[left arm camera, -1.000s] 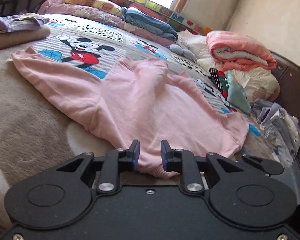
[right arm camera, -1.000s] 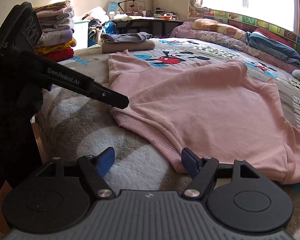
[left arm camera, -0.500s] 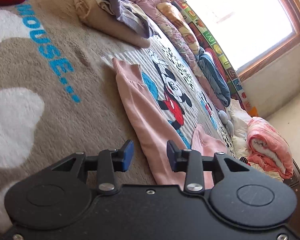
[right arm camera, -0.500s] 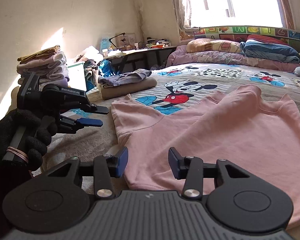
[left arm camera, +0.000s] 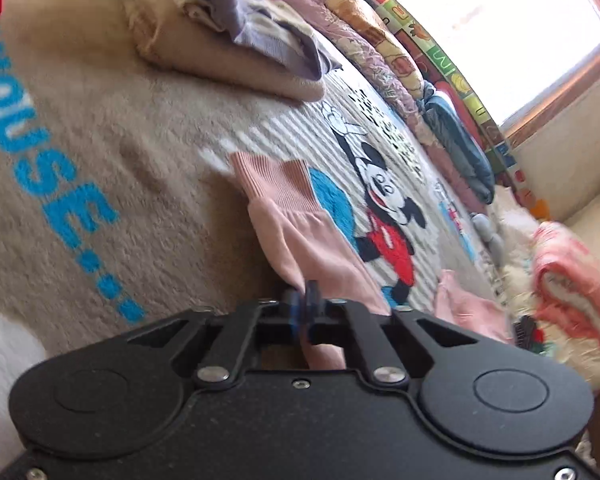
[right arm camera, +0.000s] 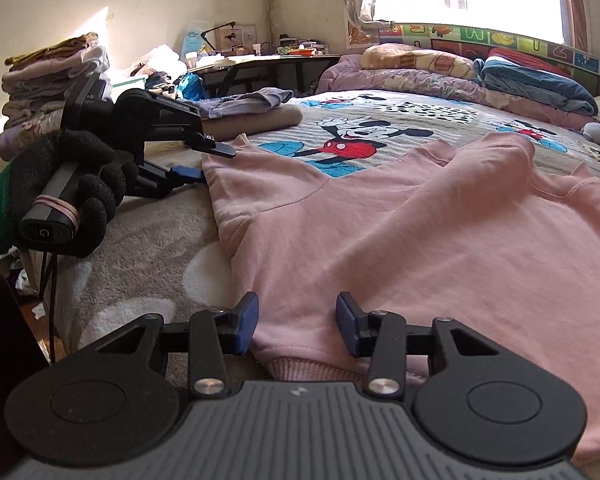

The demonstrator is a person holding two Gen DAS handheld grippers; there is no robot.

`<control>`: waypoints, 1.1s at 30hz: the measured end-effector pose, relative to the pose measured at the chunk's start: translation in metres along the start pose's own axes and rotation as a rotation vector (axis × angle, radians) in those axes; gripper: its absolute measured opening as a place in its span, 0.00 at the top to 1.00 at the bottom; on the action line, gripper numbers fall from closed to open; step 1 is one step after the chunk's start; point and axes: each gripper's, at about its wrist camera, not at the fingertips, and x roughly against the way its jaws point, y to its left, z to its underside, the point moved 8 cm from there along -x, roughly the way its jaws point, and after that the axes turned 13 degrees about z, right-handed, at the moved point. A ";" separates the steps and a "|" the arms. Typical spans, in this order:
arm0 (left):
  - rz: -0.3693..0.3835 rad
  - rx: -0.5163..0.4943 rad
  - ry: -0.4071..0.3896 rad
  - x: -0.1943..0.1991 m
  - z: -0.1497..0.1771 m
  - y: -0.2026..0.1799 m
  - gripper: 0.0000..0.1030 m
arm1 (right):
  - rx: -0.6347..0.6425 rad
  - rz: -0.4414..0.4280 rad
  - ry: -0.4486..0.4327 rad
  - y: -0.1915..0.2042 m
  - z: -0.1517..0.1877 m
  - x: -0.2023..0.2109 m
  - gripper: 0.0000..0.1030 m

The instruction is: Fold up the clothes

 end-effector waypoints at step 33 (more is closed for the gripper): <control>0.302 0.031 0.302 0.018 0.109 -0.065 0.90 | 0.116 0.070 -0.047 0.007 0.010 0.004 0.57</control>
